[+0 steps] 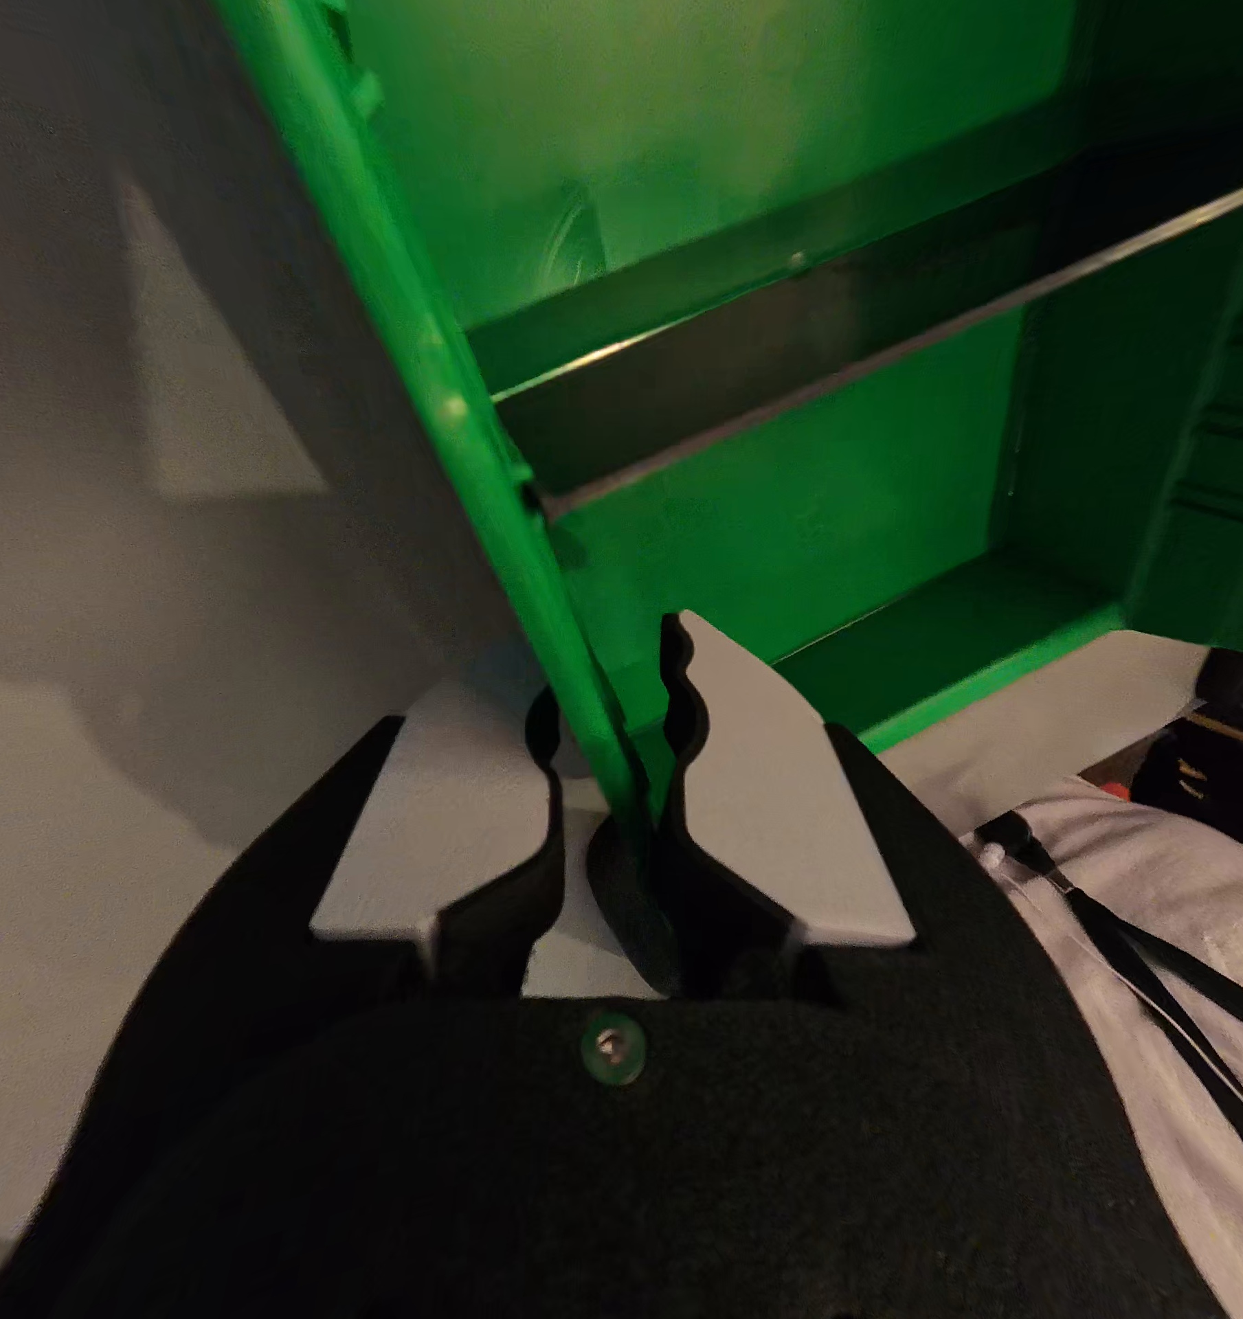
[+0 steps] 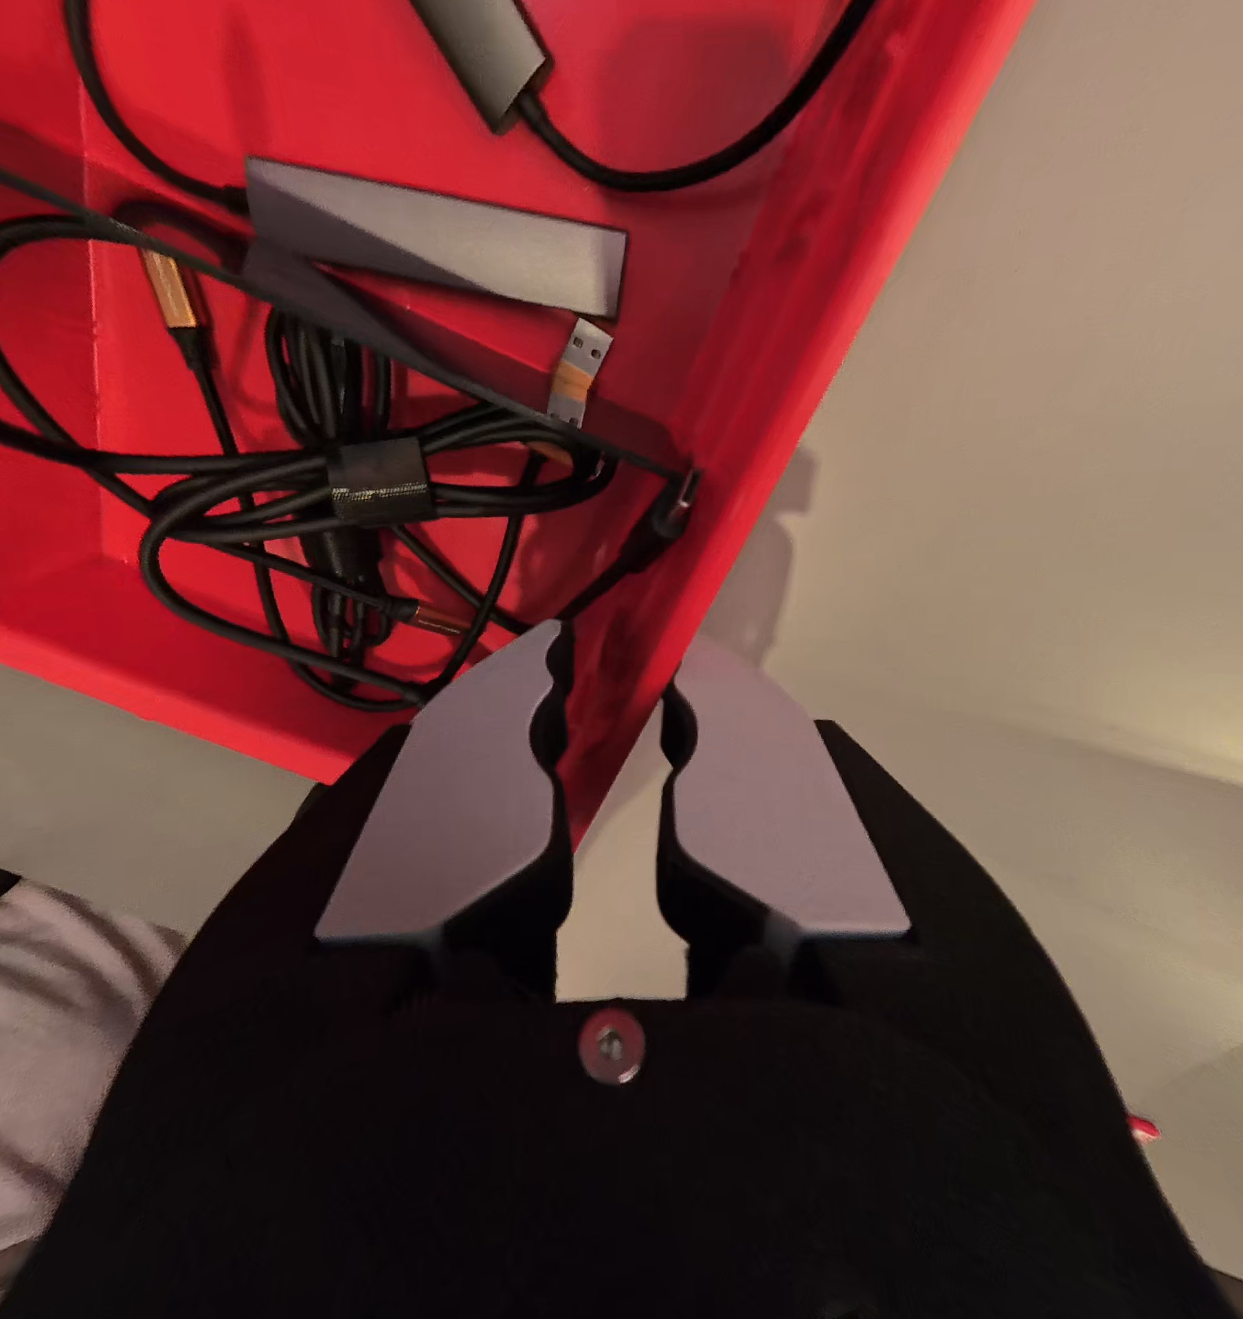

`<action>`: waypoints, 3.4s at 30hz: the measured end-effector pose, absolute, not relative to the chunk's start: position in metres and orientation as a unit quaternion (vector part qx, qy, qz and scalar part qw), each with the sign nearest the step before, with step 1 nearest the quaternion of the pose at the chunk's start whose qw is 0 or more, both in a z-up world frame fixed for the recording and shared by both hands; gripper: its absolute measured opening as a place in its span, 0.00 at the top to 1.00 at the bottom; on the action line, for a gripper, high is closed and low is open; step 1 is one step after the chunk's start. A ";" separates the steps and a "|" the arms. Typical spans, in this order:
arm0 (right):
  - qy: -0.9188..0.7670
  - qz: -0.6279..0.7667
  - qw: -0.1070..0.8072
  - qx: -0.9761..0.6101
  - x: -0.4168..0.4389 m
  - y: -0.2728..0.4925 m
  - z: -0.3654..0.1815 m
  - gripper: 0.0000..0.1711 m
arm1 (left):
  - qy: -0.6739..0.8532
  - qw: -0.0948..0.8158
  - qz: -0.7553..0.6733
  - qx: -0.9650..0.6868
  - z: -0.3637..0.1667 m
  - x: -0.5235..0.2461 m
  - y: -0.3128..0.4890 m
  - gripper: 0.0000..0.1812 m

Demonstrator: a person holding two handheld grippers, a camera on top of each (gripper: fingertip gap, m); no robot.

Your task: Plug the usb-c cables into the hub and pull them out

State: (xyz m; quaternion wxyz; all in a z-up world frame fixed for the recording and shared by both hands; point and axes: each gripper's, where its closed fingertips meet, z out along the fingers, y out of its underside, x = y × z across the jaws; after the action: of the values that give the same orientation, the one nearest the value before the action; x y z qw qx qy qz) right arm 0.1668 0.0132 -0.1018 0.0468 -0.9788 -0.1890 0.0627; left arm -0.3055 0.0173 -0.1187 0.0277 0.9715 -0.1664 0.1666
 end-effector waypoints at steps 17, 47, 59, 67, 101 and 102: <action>-0.320 0.225 0.492 -0.778 -0.070 0.013 0.060 0.69 | -0.152 -0.545 0.000 0.825 0.095 -0.318 0.080 0.85; -0.213 0.126 0.060 -0.967 -0.131 0.074 -0.117 0.96 | -0.202 -0.566 0.041 0.798 0.118 -0.280 0.051 0.87; -0.275 0.195 0.078 -0.938 -0.072 0.075 0.034 0.96 | -0.100 -0.728 0.185 0.653 0.215 -0.298 -0.028 0.67; -0.116 0.201 0.113 -0.966 0.141 0.062 0.099 0.97 | -0.237 -0.492 0.315 0.776 0.116 -0.213 0.021 0.60; 0.074 0.095 0.053 -0.991 0.368 -0.040 -0.113 0.96 | -0.258 -0.173 0.275 0.910 -0.074 -0.149 0.082 0.95; 0.067 0.097 0.053 -0.992 0.360 -0.036 -0.114 0.97 | -0.233 -0.178 0.282 0.914 -0.074 -0.167 0.087 0.95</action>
State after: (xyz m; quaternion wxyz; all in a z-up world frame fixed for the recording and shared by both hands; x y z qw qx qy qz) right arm 0.3598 -0.0355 -0.1137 0.0527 -0.9916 0.0666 0.0971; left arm -0.1667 0.0869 -0.0739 -0.1779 0.9136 -0.2328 0.2819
